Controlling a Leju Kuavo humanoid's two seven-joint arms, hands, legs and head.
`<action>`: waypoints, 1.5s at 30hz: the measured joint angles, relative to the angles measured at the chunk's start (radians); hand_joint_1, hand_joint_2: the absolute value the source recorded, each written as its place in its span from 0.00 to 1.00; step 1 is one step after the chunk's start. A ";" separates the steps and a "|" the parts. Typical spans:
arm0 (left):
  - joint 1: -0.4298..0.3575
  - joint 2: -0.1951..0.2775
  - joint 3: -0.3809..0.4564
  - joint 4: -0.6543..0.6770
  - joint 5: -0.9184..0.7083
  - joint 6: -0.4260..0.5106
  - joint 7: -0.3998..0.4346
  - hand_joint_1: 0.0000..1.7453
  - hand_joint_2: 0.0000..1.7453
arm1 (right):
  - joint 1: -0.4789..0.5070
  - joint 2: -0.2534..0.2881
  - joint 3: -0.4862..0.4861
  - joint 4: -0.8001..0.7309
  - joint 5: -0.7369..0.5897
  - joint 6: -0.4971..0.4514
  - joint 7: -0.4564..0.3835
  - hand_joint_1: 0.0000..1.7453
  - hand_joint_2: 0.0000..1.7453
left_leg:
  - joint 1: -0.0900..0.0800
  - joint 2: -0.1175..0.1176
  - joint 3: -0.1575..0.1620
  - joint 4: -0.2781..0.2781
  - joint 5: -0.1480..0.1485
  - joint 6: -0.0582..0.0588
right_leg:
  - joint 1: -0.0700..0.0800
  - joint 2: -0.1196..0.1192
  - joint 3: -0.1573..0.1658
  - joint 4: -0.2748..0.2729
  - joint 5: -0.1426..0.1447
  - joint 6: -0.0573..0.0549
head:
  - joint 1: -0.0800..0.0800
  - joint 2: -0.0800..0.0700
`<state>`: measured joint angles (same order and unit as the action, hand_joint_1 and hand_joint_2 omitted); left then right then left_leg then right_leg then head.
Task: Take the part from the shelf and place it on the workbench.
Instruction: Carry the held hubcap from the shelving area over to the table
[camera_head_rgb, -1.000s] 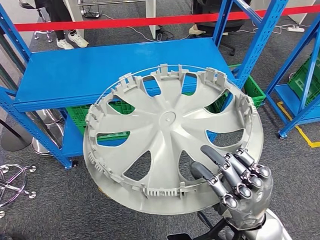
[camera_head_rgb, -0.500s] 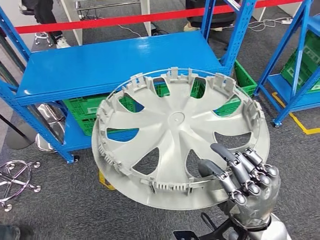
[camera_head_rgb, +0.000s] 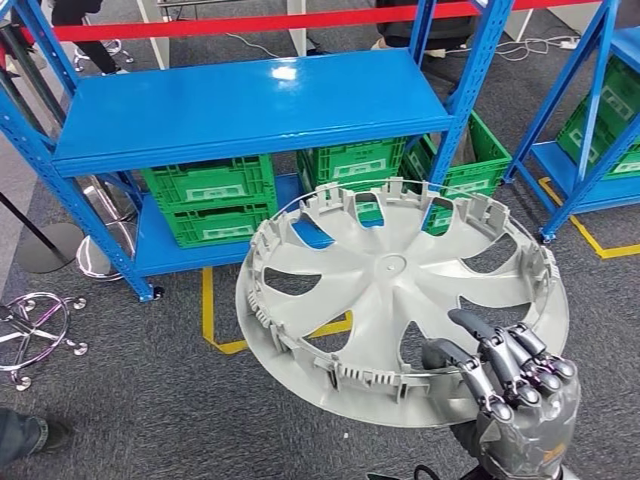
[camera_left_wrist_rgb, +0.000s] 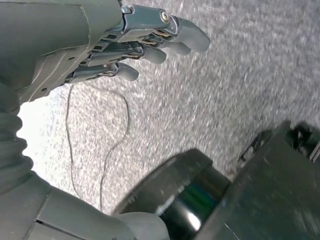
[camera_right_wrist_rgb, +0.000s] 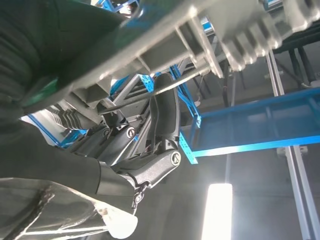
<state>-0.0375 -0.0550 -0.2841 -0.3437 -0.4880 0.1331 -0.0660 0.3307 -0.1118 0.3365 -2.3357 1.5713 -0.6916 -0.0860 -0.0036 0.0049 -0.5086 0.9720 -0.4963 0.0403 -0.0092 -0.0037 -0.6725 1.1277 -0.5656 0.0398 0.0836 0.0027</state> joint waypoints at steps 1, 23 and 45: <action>-0.002 -0.001 0.003 0.000 0.003 -0.001 0.000 0.00 1.00 | 0.001 0.000 -0.002 0.000 0.000 0.000 0.000 1.00 1.00 | -0.001 0.001 -0.015 0.001 0.011 0.002 | -0.001 0.000 -0.012 0.067 -0.043 0.003 | 0.001 0.000; -0.021 -0.002 0.018 0.003 0.019 -0.001 0.000 0.00 1.00 | 0.004 0.012 -0.023 -0.005 0.000 0.000 0.003 1.00 1.00 | -0.005 -0.005 0.020 0.096 -0.037 -0.027 | 0.015 -0.005 0.077 -0.111 0.106 -0.046 | -0.005 0.000; -0.021 -0.008 0.031 0.006 0.022 -0.005 -0.018 0.00 1.00 | 0.004 0.014 -0.026 -0.010 0.000 0.000 0.006 1.00 1.00 | 0.003 0.000 -0.179 0.115 0.030 -0.055 | -0.004 -0.001 0.190 -0.139 0.025 -0.044 | -0.004 0.000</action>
<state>-0.0588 -0.0629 -0.2528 -0.3380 -0.4664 0.1286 -0.0843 0.3350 -0.0978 0.3105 -2.3462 1.5713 -0.6916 -0.0796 -0.0008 0.0047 -0.6872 1.0869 -0.4667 -0.0146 -0.0135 -0.0050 -0.4829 0.9883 -0.5402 -0.0040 0.0792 0.0027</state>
